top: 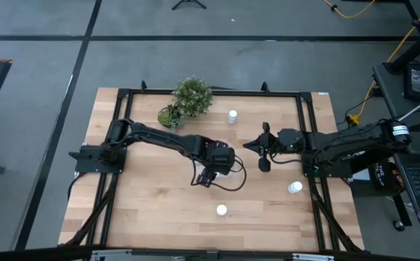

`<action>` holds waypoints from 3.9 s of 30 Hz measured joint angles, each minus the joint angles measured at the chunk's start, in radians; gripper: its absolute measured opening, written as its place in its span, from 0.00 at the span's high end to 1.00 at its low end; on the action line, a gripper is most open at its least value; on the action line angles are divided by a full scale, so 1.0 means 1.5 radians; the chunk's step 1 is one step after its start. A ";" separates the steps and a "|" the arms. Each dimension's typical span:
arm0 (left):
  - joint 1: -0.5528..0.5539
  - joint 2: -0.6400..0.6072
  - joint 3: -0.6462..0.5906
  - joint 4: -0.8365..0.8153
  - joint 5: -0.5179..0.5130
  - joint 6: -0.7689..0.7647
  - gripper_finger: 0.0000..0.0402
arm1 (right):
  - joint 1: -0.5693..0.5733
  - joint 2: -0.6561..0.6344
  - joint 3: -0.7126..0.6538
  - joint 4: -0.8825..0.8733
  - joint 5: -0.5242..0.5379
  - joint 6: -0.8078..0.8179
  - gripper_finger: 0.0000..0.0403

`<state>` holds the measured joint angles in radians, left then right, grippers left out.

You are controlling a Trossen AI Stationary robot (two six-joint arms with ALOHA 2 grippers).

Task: Pick and place pill bottles into a basket
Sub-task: Put the pill bottle into the bin

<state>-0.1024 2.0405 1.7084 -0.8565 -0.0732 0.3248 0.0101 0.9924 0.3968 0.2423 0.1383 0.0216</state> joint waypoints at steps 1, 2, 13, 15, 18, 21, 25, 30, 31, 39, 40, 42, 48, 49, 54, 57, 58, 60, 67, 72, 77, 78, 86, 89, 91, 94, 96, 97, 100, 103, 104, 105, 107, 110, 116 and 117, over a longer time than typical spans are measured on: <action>0.000 0.005 0.000 -0.001 -0.009 0.000 0.47 | 0.000 0.000 0.000 0.000 0.000 0.000 0.97; 0.000 0.010 0.000 0.000 -0.015 0.000 0.47 | 0.000 0.000 0.000 0.000 0.000 0.000 0.97; 0.000 0.028 0.000 -0.010 -0.008 0.000 0.47 | 0.000 0.000 0.000 0.000 0.000 0.000 0.97; 0.000 0.028 0.000 -0.010 -0.004 -0.006 0.47 | 0.000 0.000 0.000 0.000 0.000 0.000 0.97; 0.000 0.038 0.000 -0.005 0.015 -0.010 0.47 | 0.000 0.000 0.000 0.000 0.000 0.000 0.97; 0.000 0.046 0.000 -0.004 0.020 -0.009 0.47 | 0.000 0.000 0.000 0.000 0.000 0.000 0.97; 0.000 0.060 -0.001 -0.005 0.021 -0.006 0.47 | 0.000 0.000 0.000 0.000 0.000 0.000 0.97; 0.000 0.060 -0.001 -0.011 0.021 -0.001 0.47 | 0.001 0.000 -0.001 0.000 0.000 0.000 0.97; 0.000 0.060 -0.001 -0.011 0.021 0.000 0.47 | 0.001 0.000 -0.001 0.000 0.000 0.000 0.97; 0.001 0.060 -0.001 -0.011 0.032 0.009 0.47 | 0.001 0.000 -0.001 0.000 0.000 0.000 0.97; 0.001 0.059 -0.001 -0.011 0.032 0.010 0.47 | 0.001 0.000 -0.001 0.000 0.000 0.000 0.97; 0.001 0.059 -0.001 -0.011 0.032 0.009 0.47 | 0.001 0.000 -0.001 0.000 0.000 0.000 0.97; 0.001 0.063 0.000 -0.017 0.032 0.018 0.47 | 0.001 0.000 -0.001 0.000 0.000 0.000 0.97; 0.001 0.063 0.000 -0.021 0.032 0.019 0.47 | 0.001 0.000 -0.001 0.000 0.000 0.000 0.97; 0.001 0.069 0.000 -0.025 0.032 0.025 0.47 | 0.001 0.000 -0.001 0.000 0.000 0.000 0.97; 0.001 0.069 0.000 -0.025 0.033 0.031 0.47 | 0.001 0.000 -0.001 0.000 0.000 0.000 0.97; 0.002 0.069 0.000 -0.025 0.033 0.031 0.47 | 0.001 0.000 -0.001 0.000 0.000 0.000 0.97; 0.004 0.069 0.000 -0.025 0.033 0.031 0.47 | 0.001 0.000 -0.001 0.000 0.000 0.000 0.97; 0.015 0.069 0.000 -0.029 0.068 0.023 0.51 | 0.001 0.000 -0.001 0.000 0.000 0.000 0.97; 0.018 0.069 0.000 -0.036 0.069 0.019 0.56 | 0.001 0.000 -0.001 0.000 0.000 0.000 0.97; 0.018 0.069 0.000 -0.044 0.069 0.017 0.57 | 0.001 0.000 -0.001 0.000 0.000 0.000 0.97; 0.018 0.069 0.000 -0.044 0.069 0.017 0.57 | 0.001 0.000 -0.001 0.000 0.000 0.000 0.97; 0.018 0.077 0.000 -0.043 0.068 0.016 0.57 | 0.001 0.000 -0.001 0.000 0.000 0.000 0.97; 0.018 0.085 0.000 -0.040 0.066 0.016 0.57 | 0.001 0.000 -0.001 0.000 0.000 0.000 0.97; 0.018 0.086 0.000 -0.039 0.061 0.017 0.57 | 0.001 0.000 -0.001 0.000 0.000 -0.001 0.97; 0.018 0.086 0.000 -0.040 0.061 0.018 0.57 | 0.001 0.000 -0.001 0.000 0.000 -0.002 0.97; 0.018 0.086 0.000 -0.041 0.061 0.019 0.57 | 0.001 0.000 -0.001 0.000 0.000 -0.002 0.97; 0.018 0.086 0.000 -0.041 0.061 0.019 0.57 | 0.001 0.000 -0.001 0.000 0.000 -0.002 0.97; 0.018 0.086 0.000 -0.041 0.061 0.019 0.57 | 0.001 0.000 -0.001 0.000 0.000 -0.002 0.97; 0.018 0.086 0.000 -0.041 0.061 0.019 0.57 | 0.001 0.000 -0.001 0.000 0.000 -0.002 0.97; 0.018 0.086 0.000 -0.041 0.061 0.018 0.57 | 0.001 0.000 -0.001 0.000 0.000 -0.002 0.97; 0.018 0.086 0.000 -0.041 0.061 0.018 0.57 | 0.001 0.000 -0.001 0.000 0.000 -0.002 0.97; 0.018 0.086 0.000 -0.041 0.061 0.018 0.57 | 0.001 0.000 -0.001 0.000 0.000 -0.002 0.97; 0.018 0.086 0.000 -0.041 0.061 0.018 0.57 | 0.001 0.000 -0.001 0.000 0.000 -0.002 0.97; 0.018 0.086 0.000 -0.041 0.062 0.038 0.59 | 0.001 0.000 -0.001 0.000 0.000 -0.001 0.97; 0.018 0.086 0.000 -0.041 0.062 0.045 0.60 | 0.001 0.000 -0.001 0.000 0.000 -0.001 0.97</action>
<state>-0.0759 2.1689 1.7084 -0.9173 0.0193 0.3931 0.0116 0.9928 0.3958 0.2417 0.1387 0.0200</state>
